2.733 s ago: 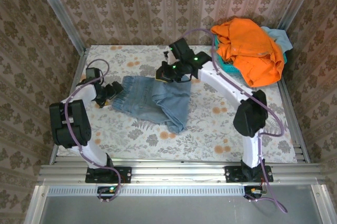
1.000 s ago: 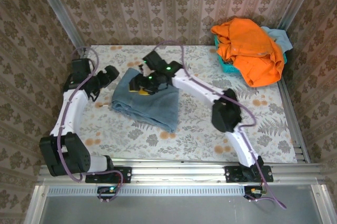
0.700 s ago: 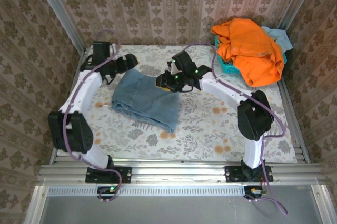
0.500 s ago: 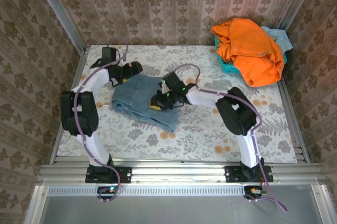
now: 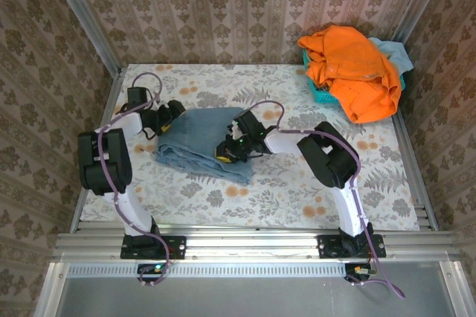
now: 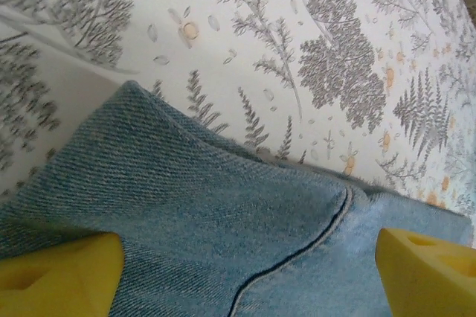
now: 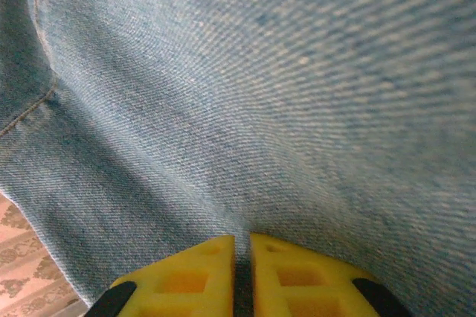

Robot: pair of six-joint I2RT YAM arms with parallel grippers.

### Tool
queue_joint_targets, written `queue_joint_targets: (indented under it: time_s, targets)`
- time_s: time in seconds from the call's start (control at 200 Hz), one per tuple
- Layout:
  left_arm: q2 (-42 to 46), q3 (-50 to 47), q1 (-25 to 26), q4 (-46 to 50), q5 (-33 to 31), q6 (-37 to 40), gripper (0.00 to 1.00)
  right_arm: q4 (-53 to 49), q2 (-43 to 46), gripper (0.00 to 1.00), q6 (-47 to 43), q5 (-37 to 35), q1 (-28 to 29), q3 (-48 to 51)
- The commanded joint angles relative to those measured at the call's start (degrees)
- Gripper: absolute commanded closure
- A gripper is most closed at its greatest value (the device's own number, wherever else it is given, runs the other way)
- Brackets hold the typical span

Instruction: Fold and stack the trousers

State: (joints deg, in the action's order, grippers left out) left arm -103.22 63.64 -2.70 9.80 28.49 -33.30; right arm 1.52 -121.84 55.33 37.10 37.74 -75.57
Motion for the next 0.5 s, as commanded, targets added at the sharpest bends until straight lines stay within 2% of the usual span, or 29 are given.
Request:
queue_joint_targets:
  time_s: [0.0, 0.1, 0.14, 0.235, 0.395, 0.495]
  targets:
    - [5.7, -7.8, -1.0, 3.9, -7.4, -1.0, 0.10, -14.1, 0.3, 0.80, -7.3, -5.1, -4.6, -1.8]
    - [13.4, -17.1, -0.5, 2.1, -5.0, -3.2, 0.10, -17.1, 0.4, 0.80, -8.1, -7.7, -7.8, -1.9]
    - [17.3, -20.1, 0.8, 3.2, -6.9, -3.2, 0.09, -17.5, 0.9, 0.77, -8.2, -7.9, -8.4, -1.8]
    - [25.1, -27.3, 6.0, 5.0, -8.8, -4.5, 0.08, -21.9, 0.9, 0.74, -11.7, -9.7, -9.0, -4.8]
    - [36.6, -37.3, 14.8, 5.5, -11.1, -11.7, 0.09, -29.0, -1.1, 0.70, -17.0, -12.5, -11.0, -13.0]
    - [44.9, -39.7, 20.4, 9.7, -12.9, -15.6, 0.10, -32.7, -1.2, 0.68, -19.4, -12.6, -12.7, -17.5]
